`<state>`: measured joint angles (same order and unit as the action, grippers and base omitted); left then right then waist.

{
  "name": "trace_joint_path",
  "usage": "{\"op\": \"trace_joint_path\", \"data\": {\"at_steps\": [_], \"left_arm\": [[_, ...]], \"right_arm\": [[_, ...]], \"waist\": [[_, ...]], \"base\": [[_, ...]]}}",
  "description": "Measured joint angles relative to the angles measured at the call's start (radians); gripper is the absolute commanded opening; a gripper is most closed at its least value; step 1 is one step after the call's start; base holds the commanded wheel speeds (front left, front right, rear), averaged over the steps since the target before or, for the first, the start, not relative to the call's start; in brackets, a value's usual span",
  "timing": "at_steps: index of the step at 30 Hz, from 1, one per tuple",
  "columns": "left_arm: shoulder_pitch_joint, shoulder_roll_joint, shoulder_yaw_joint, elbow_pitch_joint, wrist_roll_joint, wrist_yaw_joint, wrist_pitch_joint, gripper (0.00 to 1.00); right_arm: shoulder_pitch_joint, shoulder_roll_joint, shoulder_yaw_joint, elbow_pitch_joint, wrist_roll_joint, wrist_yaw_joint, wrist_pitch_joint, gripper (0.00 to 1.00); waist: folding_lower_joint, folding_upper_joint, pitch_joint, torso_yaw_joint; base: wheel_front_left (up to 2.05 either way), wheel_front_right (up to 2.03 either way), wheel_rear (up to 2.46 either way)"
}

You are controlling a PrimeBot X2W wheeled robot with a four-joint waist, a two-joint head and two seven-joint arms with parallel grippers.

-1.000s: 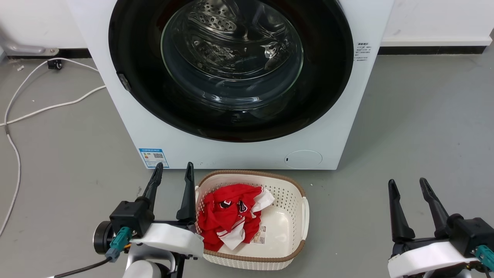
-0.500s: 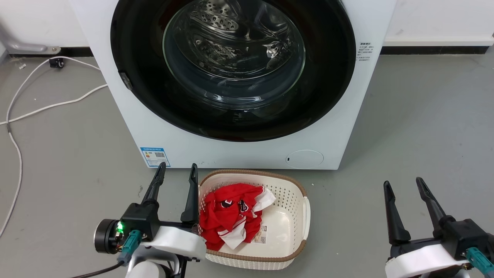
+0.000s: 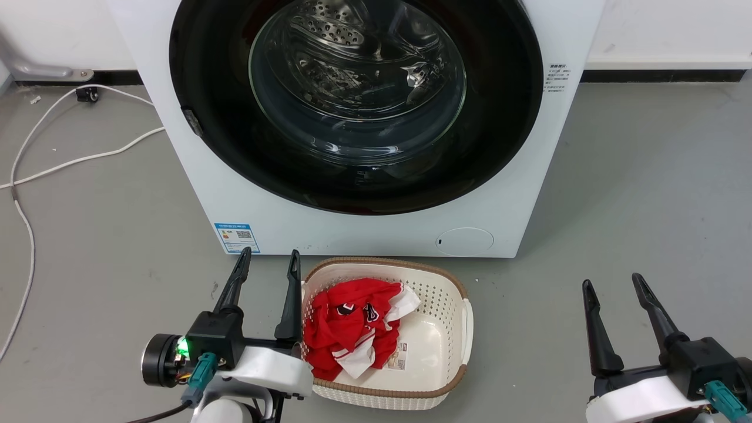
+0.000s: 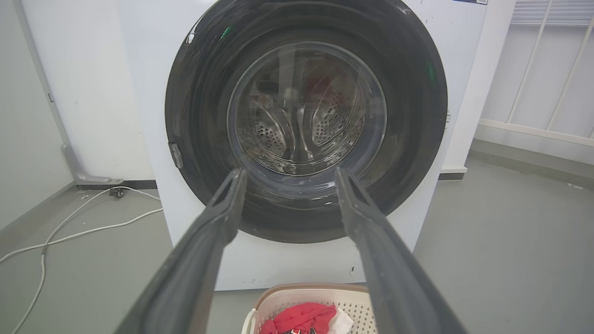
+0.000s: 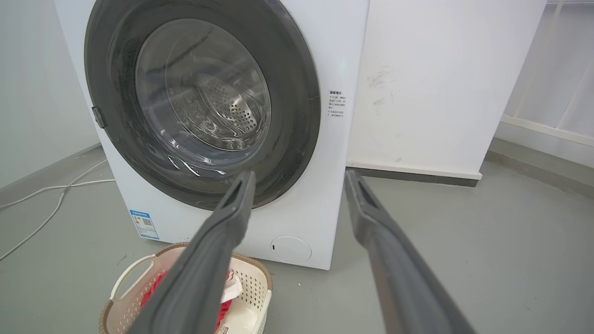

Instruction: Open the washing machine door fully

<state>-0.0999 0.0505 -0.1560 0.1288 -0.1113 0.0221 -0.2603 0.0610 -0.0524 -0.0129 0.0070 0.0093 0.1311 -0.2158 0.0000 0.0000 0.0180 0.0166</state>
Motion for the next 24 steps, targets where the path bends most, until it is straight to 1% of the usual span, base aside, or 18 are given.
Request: {"op": "trace_joint_path", "data": {"at_steps": [5,6,7,8,9,14,18,19,24], "left_arm": [[0.001,0.0,0.002,0.0,-0.005,0.0,0.0,1.0],[0.002,0.0,0.002,0.0,-0.005,0.0,0.0,1.0],[0.002,0.0,0.001,0.0,-0.005,0.0,0.0,1.0],[0.002,0.0,0.002,0.0,-0.005,0.0,0.0,1.0],[0.002,0.0,0.002,0.0,-0.005,0.0,0.0,1.0],[0.002,0.0,0.002,0.0,-0.005,0.0,0.0,1.0],[0.002,0.0,0.002,0.0,-0.006,0.0,0.0,1.0],[0.002,0.0,0.002,0.0,-0.007,0.002,0.0,1.0],[0.002,0.0,0.003,-0.001,-0.012,0.005,-0.001,1.0]], "right_arm": [[0.0,0.0,-0.003,0.002,0.004,0.0,-0.001,1.0],[0.0,0.0,-0.003,0.003,0.008,0.0,-0.001,0.85],[0.0,0.0,-0.003,0.005,0.009,0.0,-0.001,0.38],[0.0,0.0,-0.002,0.007,0.011,0.0,-0.001,0.1],[0.0,0.0,-0.002,0.007,0.013,0.0,-0.001,0.0],[0.0,0.0,0.0,0.01,0.034,0.0,-0.001,0.0],[0.0,0.0,0.002,0.016,0.138,0.0,-0.003,0.0],[0.0,0.0,0.003,0.017,0.172,0.0,-0.003,0.0],[-0.004,0.001,0.016,0.018,0.467,0.0,0.01,0.0]], "waist": [[0.0,0.0,0.0,0.0],[0.0,0.0,0.0,0.0],[0.0,0.0,0.001,0.0],[0.0,0.0,0.001,0.0],[0.0001,0.0,0.002,0.0],[0.0,0.0,0.004,-0.001],[0.0,0.0,0.007,-0.001],[0.0,0.0,0.007,-0.001],[0.0,0.0,0.013,-0.002]], "base": [[0.0,0.0,0.0],[0.0,0.0,0.0],[0.0,0.0,0.0],[0.0,0.0,0.0],[0.0,0.0,0.0],[0.0,0.0,0.0],[0.0,0.0,0.0],[0.0,0.0,0.0],[0.0,0.0,0.0]]}}
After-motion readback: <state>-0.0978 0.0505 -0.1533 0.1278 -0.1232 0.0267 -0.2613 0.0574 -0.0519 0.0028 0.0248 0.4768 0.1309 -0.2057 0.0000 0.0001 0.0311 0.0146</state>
